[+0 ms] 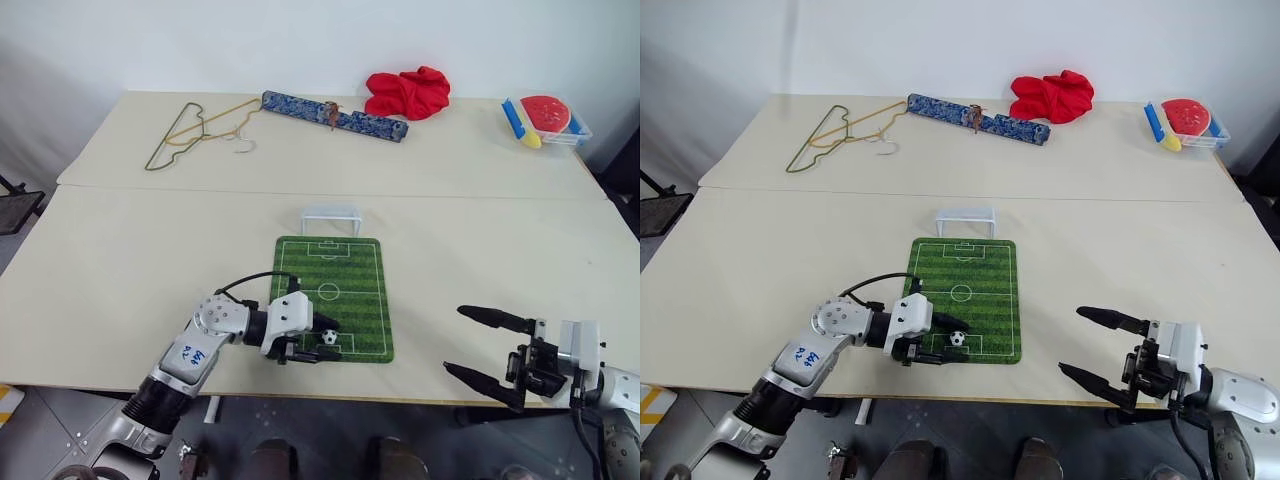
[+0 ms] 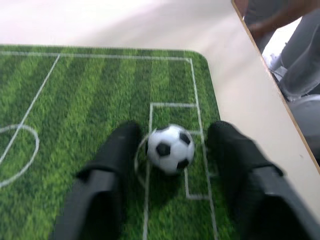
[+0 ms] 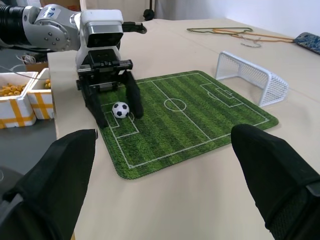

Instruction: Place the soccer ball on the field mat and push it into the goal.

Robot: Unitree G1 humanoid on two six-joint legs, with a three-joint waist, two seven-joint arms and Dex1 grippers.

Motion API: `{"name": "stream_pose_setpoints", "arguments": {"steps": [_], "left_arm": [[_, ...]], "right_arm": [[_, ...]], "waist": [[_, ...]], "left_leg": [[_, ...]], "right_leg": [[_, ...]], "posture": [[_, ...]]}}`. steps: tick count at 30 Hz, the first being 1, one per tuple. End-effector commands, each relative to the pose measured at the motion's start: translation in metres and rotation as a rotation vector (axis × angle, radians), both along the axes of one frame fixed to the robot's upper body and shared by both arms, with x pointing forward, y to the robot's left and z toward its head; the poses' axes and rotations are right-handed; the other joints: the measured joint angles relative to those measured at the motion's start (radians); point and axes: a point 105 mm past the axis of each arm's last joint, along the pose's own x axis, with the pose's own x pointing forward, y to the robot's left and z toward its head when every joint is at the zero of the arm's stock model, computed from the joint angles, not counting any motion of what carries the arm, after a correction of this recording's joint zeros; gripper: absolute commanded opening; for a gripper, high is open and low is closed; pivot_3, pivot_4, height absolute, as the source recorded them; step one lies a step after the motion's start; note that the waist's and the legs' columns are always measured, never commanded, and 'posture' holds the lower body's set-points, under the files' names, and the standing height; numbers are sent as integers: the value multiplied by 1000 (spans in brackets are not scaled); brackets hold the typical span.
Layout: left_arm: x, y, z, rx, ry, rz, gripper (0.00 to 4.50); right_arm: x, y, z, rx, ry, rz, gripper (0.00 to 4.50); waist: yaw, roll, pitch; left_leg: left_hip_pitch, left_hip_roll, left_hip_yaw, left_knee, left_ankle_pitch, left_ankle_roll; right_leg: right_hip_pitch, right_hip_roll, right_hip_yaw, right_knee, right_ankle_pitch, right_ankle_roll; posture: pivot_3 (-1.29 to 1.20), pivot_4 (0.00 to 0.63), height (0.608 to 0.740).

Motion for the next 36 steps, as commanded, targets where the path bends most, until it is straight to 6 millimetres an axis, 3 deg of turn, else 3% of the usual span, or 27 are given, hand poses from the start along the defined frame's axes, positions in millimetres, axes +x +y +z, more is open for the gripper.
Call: {"name": "stream_pose_setpoints", "arguments": {"steps": [1,6,13,18,20,23,27,30,34,36], "left_arm": [[-4,-1,7,-28,-24,-29,3256],[-5,-1,11,-51,-27,-42,3256],[-2,4,50,-260,-43,-46,3256],[-9,36,83,-371,-46,-81,3256],[-11,60,80,-296,-51,-50,3256],[-23,78,67,-195,-22,-44,3256],[-49,80,36,-111,64,-60,2326],[-67,63,22,-133,123,-71,1311],[-76,34,11,-155,132,-75,31],[-68,18,8,-179,128,-24,11]], "right_arm": [[0,6,9,6,-38,14,4500],[2,9,8,15,-36,18,4500],[6,13,15,85,-53,14,4500],[1,19,25,68,-77,83,4500],[-8,21,27,47,-105,164,4500],[-15,21,24,-5,-123,255,4500],[-18,15,14,-88,-112,335,4500],[-19,4,5,-142,-88,352,4500],[-13,-10,0,-146,-61,270,4500],[-10,-16,-1,-134,-45,219,4500]], "waist": [[0,0,0],[0,0,0],[-1,0,0],[-5,0,0],[-5,0,0],[-6,0,0],[0,0,0],[2,0,0],[1,1,0],[1,1,0]], "left_leg": [[0,0,0,0,0,0],[0,0,0,0,0,0],[0,0,0,0,0,0],[0,1,0,0,0,0],[0,1,-1,0,0,0],[0,0,0,0,0,0],[0,0,0,0,0,0],[0,0,-1,0,0,1],[0,0,-1,0,0,0],[1,0,-1,0,0,1]], "right_leg": [[0,0,0,0,0,0],[0,0,0,0,0,0],[0,0,0,0,0,0],[0,0,0,0,0,0],[0,0,0,0,0,0],[0,0,0,0,0,0],[0,0,0,0,0,0],[1,0,-1,-1,0,0],[1,0,-1,0,0,0],[2,-1,0,0,0,0]], "posture": [[0,150,740],[0,150,740],[0,150,740],[0,150,740],[0,150,740],[0,150,740],[0,150,740],[0,150,740],[0,150,740],[0,150,740]]}}
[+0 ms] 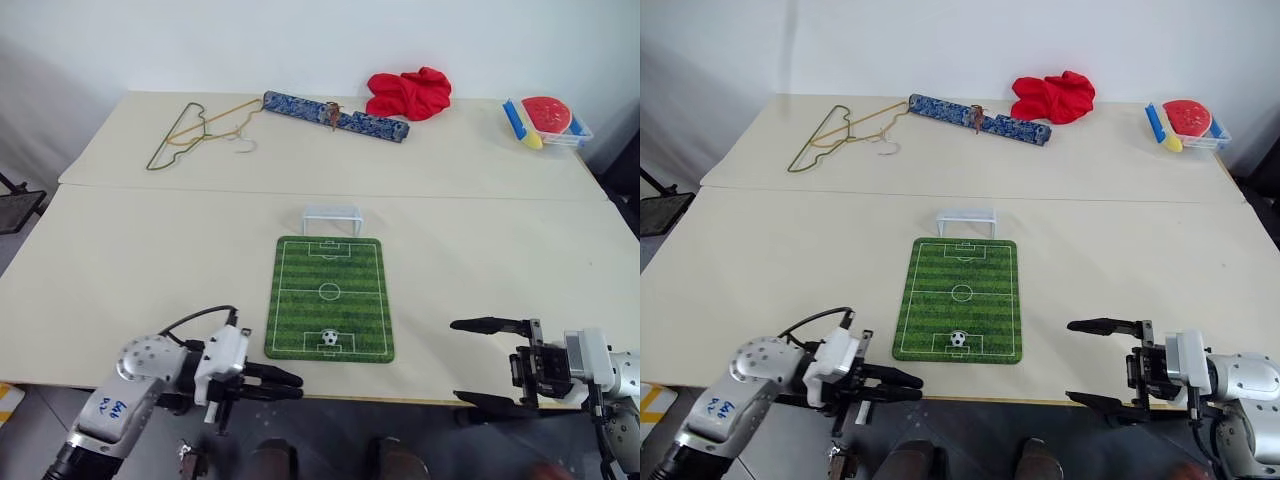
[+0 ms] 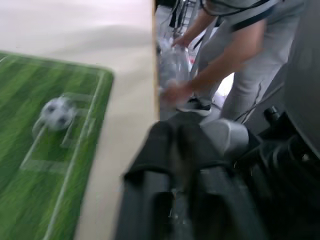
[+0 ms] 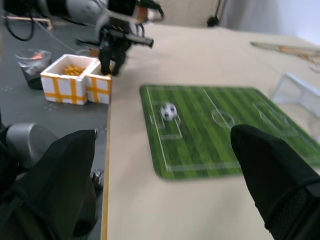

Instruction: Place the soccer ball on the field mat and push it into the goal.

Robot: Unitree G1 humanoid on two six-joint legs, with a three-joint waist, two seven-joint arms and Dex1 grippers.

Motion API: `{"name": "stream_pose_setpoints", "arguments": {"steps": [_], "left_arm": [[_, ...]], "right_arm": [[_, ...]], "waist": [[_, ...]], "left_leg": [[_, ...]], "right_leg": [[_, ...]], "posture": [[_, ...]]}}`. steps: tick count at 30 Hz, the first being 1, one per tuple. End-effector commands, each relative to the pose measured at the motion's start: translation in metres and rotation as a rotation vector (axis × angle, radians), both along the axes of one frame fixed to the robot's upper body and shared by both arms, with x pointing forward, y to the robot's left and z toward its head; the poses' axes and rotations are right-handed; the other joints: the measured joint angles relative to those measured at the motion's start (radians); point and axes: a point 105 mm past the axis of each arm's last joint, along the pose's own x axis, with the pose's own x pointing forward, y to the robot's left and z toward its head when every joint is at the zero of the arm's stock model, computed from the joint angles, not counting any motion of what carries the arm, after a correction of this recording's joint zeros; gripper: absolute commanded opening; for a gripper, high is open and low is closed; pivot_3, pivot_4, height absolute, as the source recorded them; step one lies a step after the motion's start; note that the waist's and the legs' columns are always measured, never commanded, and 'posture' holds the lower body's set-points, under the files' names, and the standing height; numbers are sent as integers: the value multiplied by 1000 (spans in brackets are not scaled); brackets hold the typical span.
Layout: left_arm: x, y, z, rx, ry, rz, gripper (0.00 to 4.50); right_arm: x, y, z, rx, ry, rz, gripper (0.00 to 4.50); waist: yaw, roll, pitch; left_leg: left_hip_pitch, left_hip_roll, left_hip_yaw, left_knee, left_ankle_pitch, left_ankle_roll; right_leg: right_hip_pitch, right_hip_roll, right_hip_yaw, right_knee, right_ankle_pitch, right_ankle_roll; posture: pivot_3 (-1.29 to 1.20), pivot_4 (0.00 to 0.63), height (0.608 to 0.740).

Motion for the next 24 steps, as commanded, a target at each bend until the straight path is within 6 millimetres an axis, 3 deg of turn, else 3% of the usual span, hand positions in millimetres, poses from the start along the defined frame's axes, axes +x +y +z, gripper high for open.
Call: {"name": "stream_pose_setpoints", "arguments": {"steps": [1,17,24], "left_arm": [[7,-22,-3,-7,-24,55,11],[67,-39,-14,38,-56,171,11],[129,-52,21,-115,-212,325,11]], "right_arm": [[-3,-9,3,-20,-12,-21,4500],[-9,7,12,57,-28,-138,4500],[3,15,21,217,-93,-353,4500]], "waist": [[-1,0,0],[2,1,-1],[10,1,-1]], "left_leg": [[0,0,0,0,0,0],[0,-1,0,0,0,0],[-1,-1,0,2,1,0]], "right_leg": [[0,0,0,0,0,0],[0,0,0,0,0,0],[0,0,0,1,0,1]], "posture": [[0,150,740],[0,150,740],[0,150,740]]}}
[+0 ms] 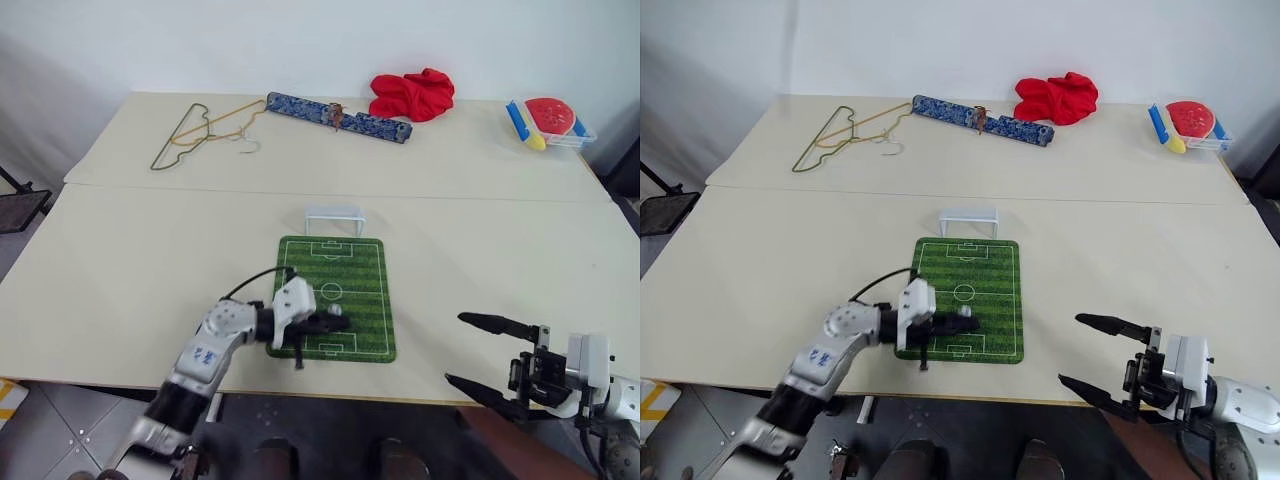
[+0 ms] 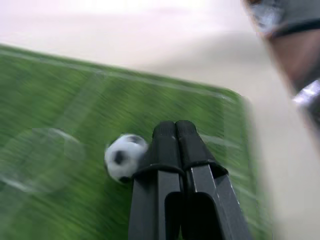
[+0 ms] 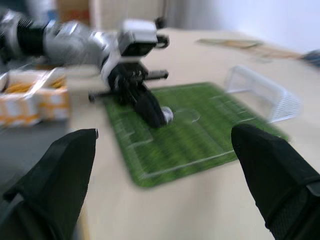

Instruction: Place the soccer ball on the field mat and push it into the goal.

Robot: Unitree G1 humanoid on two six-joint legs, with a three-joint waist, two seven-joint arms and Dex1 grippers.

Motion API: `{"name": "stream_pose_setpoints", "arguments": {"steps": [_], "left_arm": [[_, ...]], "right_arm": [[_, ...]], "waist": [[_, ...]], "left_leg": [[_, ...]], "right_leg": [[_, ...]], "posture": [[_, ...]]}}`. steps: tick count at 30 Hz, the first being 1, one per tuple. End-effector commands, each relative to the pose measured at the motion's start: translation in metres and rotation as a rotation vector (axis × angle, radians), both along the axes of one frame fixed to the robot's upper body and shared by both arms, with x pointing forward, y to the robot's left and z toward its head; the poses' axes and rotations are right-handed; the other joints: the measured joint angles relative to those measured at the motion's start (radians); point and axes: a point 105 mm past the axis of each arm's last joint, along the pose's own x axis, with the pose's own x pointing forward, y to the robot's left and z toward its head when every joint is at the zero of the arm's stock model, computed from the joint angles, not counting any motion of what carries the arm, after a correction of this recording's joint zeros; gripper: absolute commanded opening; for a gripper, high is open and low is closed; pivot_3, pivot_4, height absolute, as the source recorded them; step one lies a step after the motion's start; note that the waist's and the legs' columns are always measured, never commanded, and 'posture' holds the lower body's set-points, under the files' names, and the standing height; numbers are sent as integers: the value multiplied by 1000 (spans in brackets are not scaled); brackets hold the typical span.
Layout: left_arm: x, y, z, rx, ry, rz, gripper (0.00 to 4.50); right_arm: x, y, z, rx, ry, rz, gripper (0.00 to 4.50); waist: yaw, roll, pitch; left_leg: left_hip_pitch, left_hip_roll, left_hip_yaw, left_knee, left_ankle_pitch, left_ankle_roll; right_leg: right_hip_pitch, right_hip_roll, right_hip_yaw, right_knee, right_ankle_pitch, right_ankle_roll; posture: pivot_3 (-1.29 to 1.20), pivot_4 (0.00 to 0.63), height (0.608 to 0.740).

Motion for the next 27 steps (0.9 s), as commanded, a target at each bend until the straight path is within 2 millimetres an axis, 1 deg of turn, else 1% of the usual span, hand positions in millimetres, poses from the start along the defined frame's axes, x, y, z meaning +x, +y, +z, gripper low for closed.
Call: {"name": "stream_pose_setpoints", "arguments": {"steps": [1,4,7,8,9,11,13,15,16,17,21,22,24,26,27], "left_arm": [[22,5,23,-64,-120,70,11],[32,16,46,-122,-197,79,11],[29,36,65,-170,-242,56,11],[27,45,70,-176,-250,45,11],[22,58,77,-178,-266,33,11],[10,89,91,-139,-312,27,11],[4,109,100,-104,-325,53,11],[-1,127,101,-81,-300,89,11],[-5,141,97,-59,-276,126,11],[-8,149,94,-45,-260,151,11],[-22,199,62,32,-148,359,11],[-26,210,59,-4,-128,427,11],[-28,224,58,-38,-126,532,11],[-29,230,55,-25,-138,603,11],[-31,237,53,-26,-163,675,11]], "right_arm": [[7,1,13,76,-60,-122,4500],[15,5,18,140,-85,-192,4500],[16,6,19,138,-95,-190,4500],[18,4,19,143,-97,-198,4500],[20,1,20,140,-103,-204,4500],[27,-7,21,129,-117,-220,4500],[32,-12,22,123,-129,-224,4500],[36,-15,24,126,-143,-225,4500],[39,-17,25,128,-152,-223,4500],[41,-18,26,130,-157,-222,4500],[49,-22,27,132,-177,-214,4500],[50,-22,26,131,-179,-208,4500],[52,-23,25,127,-180,-199,4500],[54,-23,24,117,-178,-185,4500],[55,-23,21,105,-168,-167,4500]], "waist": [[-2,0,0],[-13,0,0],[-17,0,0],[-17,0,0],[-17,0,0],[-27,0,0],[-32,0,0],[-28,0,0],[-24,1,0],[-26,1,0],[-33,1,0],[-36,1,0],[-35,0,1],[-30,0,1],[-30,0,1]], "left_leg": [[0,0,0,0,0,0],[-1,0,0,-1,0,0],[-1,0,1,-1,0,0],[0,0,1,-1,0,0],[0,0,1,-1,0,0],[0,1,1,-1,0,0],[-1,1,1,-1,0,0],[0,1,0,-1,0,0],[0,1,0,-1,0,0],[0,0,0,-1,0,0],[0,1,0,-2,0,0],[0,1,0,-3,0,0],[0,1,0,-3,0,0],[0,1,-1,-2,0,0],[0,1,-1,-2,0,0]], "right_leg": [[0,0,0,0,0,0],[-1,0,0,0,0,0],[-1,0,0,0,0,0],[-1,0,0,0,0,0],[-2,0,0,0,0,0],[-2,0,1,1,0,0],[-3,0,1,1,0,0],[-2,0,1,0,0,0],[-2,0,1,0,0,0],[-1,0,1,0,0,0],[-2,0,1,0,0,0],[-2,0,0,0,0,0],[-2,0,1,0,0,0],[-2,0,0,0,0,0],[-2,0,0,0,0,0]], "posture": [[0,150,740],[0,150,740],[0,150,740],[0,150,740],[0,150,740],[0,150,740],[0,150,740],[0,150,740],[0,150,740],[0,150,740],[0,150,740],[0,150,740],[0,150,740],[0,150,740],[0,150,740]]}}
